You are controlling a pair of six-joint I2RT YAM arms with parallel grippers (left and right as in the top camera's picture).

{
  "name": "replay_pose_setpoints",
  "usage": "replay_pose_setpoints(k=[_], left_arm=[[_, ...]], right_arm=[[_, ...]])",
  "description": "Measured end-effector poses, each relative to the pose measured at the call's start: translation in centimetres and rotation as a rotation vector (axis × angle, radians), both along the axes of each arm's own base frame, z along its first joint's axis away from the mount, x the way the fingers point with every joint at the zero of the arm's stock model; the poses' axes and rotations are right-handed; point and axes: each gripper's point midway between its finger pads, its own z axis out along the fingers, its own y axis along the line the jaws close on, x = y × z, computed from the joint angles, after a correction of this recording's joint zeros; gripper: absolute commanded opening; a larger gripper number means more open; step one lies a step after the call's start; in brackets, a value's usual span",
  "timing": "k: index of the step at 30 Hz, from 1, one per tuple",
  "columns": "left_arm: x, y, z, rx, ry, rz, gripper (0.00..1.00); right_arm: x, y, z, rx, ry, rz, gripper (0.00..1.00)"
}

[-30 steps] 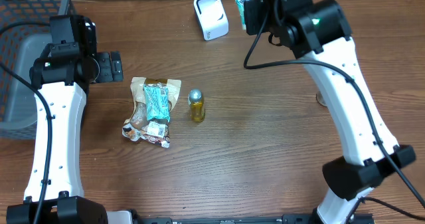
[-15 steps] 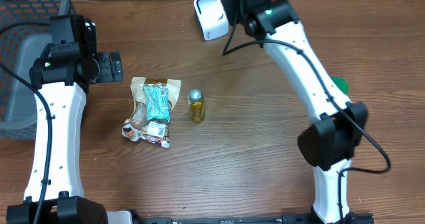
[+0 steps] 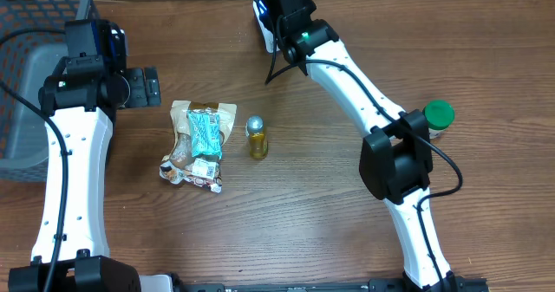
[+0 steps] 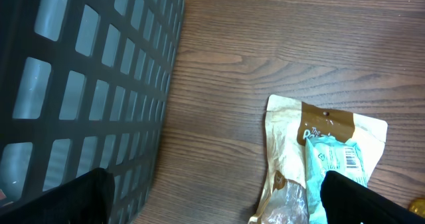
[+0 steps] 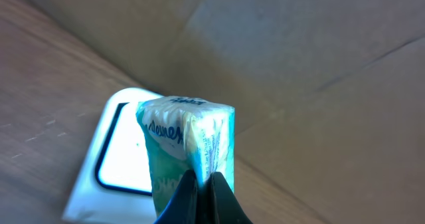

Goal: Scan the item barcode
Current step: 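Hold the Kleenex pack over the scanner window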

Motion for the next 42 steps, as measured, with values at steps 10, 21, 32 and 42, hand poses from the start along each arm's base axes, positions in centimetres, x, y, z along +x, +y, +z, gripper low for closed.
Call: replay_pose_setpoints(k=[10, 21, 32, 42], left_arm=[[0.0, 0.0, 0.0, 0.000, 0.000, 0.000, 1.00], [0.0, 0.0, 0.0, 0.000, 0.000, 0.000, 1.00], [0.0, 0.0, 0.0, 0.000, 0.000, 0.000, 1.00], [0.0, 0.0, 0.0, 0.000, 0.000, 0.000, 1.00]], right_arm=[[1.9, 0.0, -2.1, -0.050, -0.068, -0.025, 0.04], [2.3, 0.1, -6.3, -0.081, -0.024, -0.028, 0.04], [2.1, -0.5, -5.9, -0.043, -0.022, -0.074, 0.03], [-4.2, -5.2, 4.5, 0.094, 0.093, -0.218, 0.04]])
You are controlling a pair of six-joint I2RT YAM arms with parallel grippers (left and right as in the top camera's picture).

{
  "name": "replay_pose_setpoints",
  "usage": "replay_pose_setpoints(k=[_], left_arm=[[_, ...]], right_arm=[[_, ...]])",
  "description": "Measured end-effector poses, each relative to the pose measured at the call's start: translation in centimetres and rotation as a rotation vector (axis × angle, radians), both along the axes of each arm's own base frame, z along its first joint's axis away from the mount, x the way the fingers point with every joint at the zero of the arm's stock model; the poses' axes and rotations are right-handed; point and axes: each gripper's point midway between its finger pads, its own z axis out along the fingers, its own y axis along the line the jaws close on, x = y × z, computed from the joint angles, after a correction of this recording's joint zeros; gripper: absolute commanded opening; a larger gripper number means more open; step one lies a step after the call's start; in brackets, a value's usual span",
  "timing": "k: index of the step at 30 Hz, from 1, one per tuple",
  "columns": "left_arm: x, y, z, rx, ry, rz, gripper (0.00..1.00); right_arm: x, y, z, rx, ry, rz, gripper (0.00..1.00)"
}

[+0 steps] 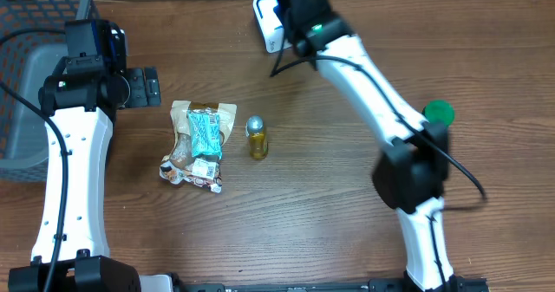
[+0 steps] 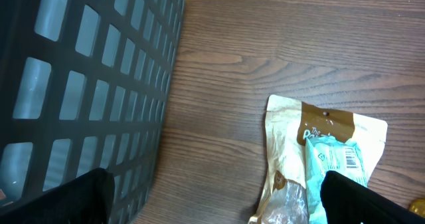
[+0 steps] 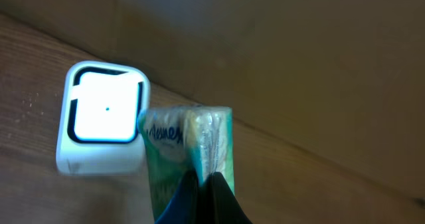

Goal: Scan the item barcode

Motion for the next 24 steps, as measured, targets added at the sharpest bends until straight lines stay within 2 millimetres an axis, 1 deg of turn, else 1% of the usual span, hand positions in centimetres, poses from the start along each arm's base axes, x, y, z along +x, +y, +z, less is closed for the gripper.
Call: replay_pose_setpoints(k=[1, 2, 4, 5, 7, 9, 13, 15, 17, 18, 20, 22, 24], left_arm=[[0.0, 0.0, 0.0, 0.000, 0.000, 0.000, 1.00], [0.0, 0.0, 0.0, 0.000, 0.000, 0.000, 1.00], [0.0, 0.0, 0.0, 0.000, 0.000, 0.000, 1.00], [0.0, 0.0, 0.0, 0.000, 0.000, 0.000, 1.00], [0.0, 0.0, 0.0, 0.000, 0.000, 0.000, 1.00], [0.0, 0.0, 0.0, 0.000, 0.000, 0.000, 0.99], [0.0, 0.0, 0.0, 0.000, 0.000, 0.000, 1.00], [0.0, 0.0, 0.0, 0.000, 0.000, 0.000, 1.00], [0.0, 0.0, 0.0, 0.000, 0.000, 0.000, 0.99], [0.0, 0.0, 0.0, 0.000, 0.000, 0.000, 1.00], [0.0, 0.0, 0.0, 0.000, 0.000, 0.000, 1.00], [0.0, 0.0, 0.0, 0.000, 0.000, 0.000, 1.00], [0.0, 0.0, 0.0, 0.000, 0.000, 0.000, 1.00]], right_arm=[[-1.1, -1.0, 1.0, 0.017, 0.023, -0.028, 0.04], [-2.7, -2.6, 1.8, 0.037, 0.070, -0.065, 0.04], [-4.9, -4.6, 1.6, 0.057, 0.163, -0.109, 0.04], [-5.9, -5.7, 1.0, 0.074, 0.220, -0.135, 0.04], [-7.8, -7.4, -1.0, 0.118, 0.351, -0.183, 0.04], [-10.0, -9.1, -4.2, 0.163, 0.510, -0.239, 0.04], [-13.5, -12.5, -10.0, 0.219, 0.744, -0.376, 0.04], [-15.0, -14.2, -12.6, 0.232, 0.829, -0.441, 0.04], [-16.2, -15.5, -14.9, 0.237, 0.885, -0.491, 0.05], [-16.7, -16.3, -15.8, 0.236, 0.909, -0.516, 0.09], [-17.5, -17.6, -17.4, 0.233, 0.931, -0.560, 0.12], [-17.7, -18.6, -18.2, 0.231, 0.932, -0.589, 0.49], [-17.7, -19.3, -18.5, 0.231, 0.926, -0.608, 0.64]])
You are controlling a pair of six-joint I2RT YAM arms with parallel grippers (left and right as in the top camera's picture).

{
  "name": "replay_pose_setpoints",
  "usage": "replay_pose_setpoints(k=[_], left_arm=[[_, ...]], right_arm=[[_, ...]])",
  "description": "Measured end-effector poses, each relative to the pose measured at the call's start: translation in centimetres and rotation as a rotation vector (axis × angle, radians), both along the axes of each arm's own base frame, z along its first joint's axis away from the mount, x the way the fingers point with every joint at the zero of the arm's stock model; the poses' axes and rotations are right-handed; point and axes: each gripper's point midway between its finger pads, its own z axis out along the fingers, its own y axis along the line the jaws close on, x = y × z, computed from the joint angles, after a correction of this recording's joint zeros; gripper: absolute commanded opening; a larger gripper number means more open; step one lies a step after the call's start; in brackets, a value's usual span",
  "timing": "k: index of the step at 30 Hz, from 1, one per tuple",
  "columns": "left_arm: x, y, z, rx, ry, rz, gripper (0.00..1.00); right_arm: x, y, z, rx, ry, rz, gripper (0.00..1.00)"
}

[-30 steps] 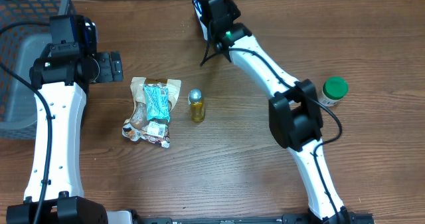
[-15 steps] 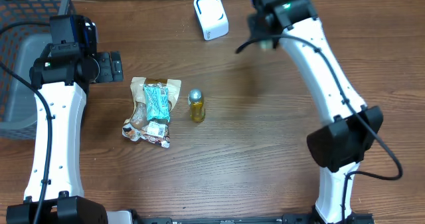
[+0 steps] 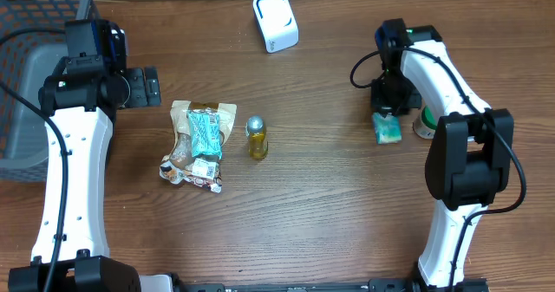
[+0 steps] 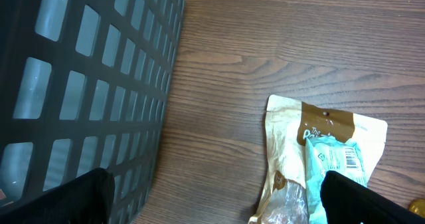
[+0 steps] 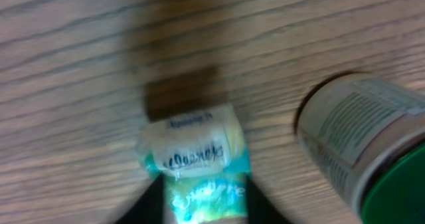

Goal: Scan the item barcode

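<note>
The teal-and-white tissue pack [image 3: 388, 128] lies on the table at the right, next to a green-lidded jar [image 5: 362, 154]. My right gripper [image 3: 386, 107] is over it; in the right wrist view its dark fingers stand apart on either side of the pack [image 5: 199, 164], open. The white barcode scanner [image 3: 276, 21] stands at the back centre, far from the pack. My left gripper [image 4: 212, 207] is open over bare wood between the black basket and the snack bag, holding nothing.
A tan snack bag [image 3: 199, 145] with a second teal pack on it lies left of centre, a small gold bottle [image 3: 257, 137] beside it. A black mesh basket [image 4: 80, 84] fills the far left. A cardboard wall runs along the back edge.
My right gripper has moved from beside the scanner at the back to the right side, near the jar. It has opened, and the tissue pack now lies on the table.
My right gripper held the tissue pack right over the scanner's window. Then it held the pack a little off to the scanner's side. Now the pack rests by the green-lidded jar with the fingers open around it. The left arm stayed still throughout.
</note>
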Motion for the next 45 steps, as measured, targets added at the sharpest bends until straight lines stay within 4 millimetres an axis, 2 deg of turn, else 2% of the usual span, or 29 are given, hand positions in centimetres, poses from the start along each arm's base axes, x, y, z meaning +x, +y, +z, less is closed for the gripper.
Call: replay_pose_setpoints(k=[2, 7, 10, 12, 15, 19, 22, 26, 45], left_arm=[[0.0, 0.0, 0.0, 0.000, 0.000, 0.000, 0.99], [0.0, 0.0, 0.0, 0.000, 0.000, 0.000, 0.99], [0.0, 0.0, 0.0, 0.000, 0.000, 0.000, 1.00], [0.0, 0.0, 0.0, 0.000, -0.001, 0.000, 1.00], [0.0, 0.0, 0.0, 0.000, 0.000, 0.000, 1.00], [0.0, 0.0, 0.0, 0.000, 0.000, 0.000, 1.00], [0.0, 0.0, 0.0, 0.000, 0.000, 0.000, 1.00], [0.0, 0.0, 0.0, 0.000, 0.000, 0.000, 1.00], [0.0, 0.0, 0.0, 0.000, 0.000, 0.000, 1.00]], right_arm=[[0.3, -0.3, 0.0, -0.006, -0.015, -0.010, 0.75], [0.1, -0.2, 0.6, -0.014, -0.001, 0.000, 0.82], [1.2, 0.4, 2.7, -0.012, -0.039, 0.009, 0.85], [2.2, 1.1, 4.5, -0.001, -0.081, 0.021, 0.98], [3.5, 3.4, 7.5, 0.054, -0.149, 0.047, 1.00], [3.7, 7.4, 9.6, 0.195, -0.190, 0.089, 1.00], [3.0, 9.7, 9.8, 0.268, -0.174, 0.116, 1.00], [2.6, 11.1, 9.9, 0.317, -0.160, 0.131, 1.00], [2.5, 11.4, 9.9, 0.339, -0.157, 0.129, 1.00]])
